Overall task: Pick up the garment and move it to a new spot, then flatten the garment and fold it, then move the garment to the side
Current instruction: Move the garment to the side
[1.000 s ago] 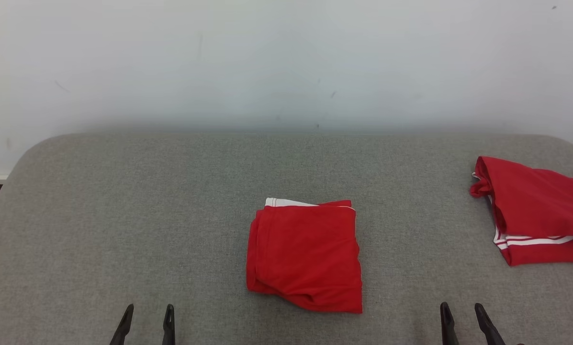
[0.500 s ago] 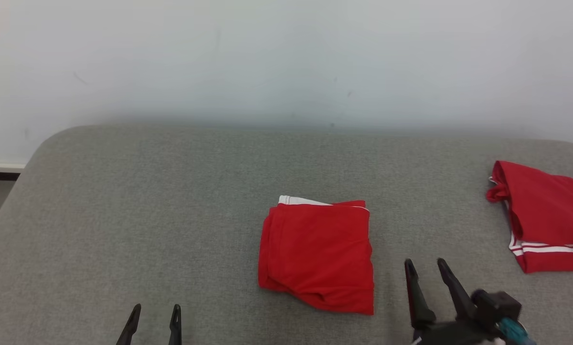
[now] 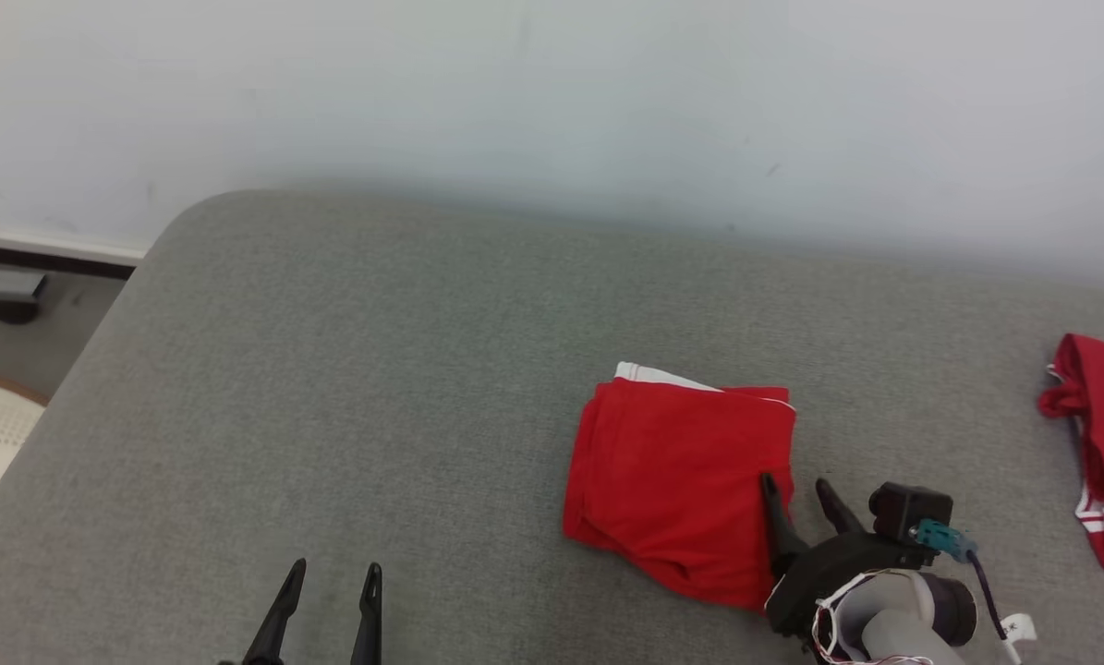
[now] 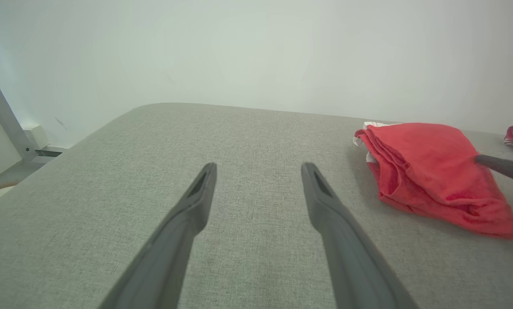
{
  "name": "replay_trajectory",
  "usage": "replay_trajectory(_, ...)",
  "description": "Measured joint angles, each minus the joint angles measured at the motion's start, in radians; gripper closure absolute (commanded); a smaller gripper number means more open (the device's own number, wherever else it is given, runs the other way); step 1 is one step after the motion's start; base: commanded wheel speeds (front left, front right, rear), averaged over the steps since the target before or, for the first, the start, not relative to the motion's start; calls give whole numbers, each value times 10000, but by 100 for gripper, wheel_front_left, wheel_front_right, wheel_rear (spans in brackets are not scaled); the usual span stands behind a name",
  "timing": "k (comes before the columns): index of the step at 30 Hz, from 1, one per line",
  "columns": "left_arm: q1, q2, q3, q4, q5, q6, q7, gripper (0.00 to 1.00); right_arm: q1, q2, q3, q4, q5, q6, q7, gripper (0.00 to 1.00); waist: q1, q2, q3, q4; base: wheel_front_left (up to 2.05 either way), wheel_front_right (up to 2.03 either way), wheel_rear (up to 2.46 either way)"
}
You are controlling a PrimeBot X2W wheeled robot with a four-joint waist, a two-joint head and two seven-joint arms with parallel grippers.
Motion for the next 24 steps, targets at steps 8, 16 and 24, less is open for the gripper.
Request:
replay_trajectory(8, -151, 0, -130, 65, -44, -2, 0, 0, -630, 2, 982, 1987, 1016, 0, 107, 0, 0, 0, 243, 476, 0, 0, 0)
replay_trajectory(16, -321, 0, -228, 111, -104, 0, 0, 0, -841, -46, 2090, 2341, 2215, 0, 345, 100, 0, 0, 308, 545, 0, 0, 0)
replay_trajectory(24, -244, 0, 96, 69, -330, 4, 0, 0, -1770, -688, 3124, 2740, 825, 0, 36, 100, 0, 0, 270, 102, 0, 0, 0)
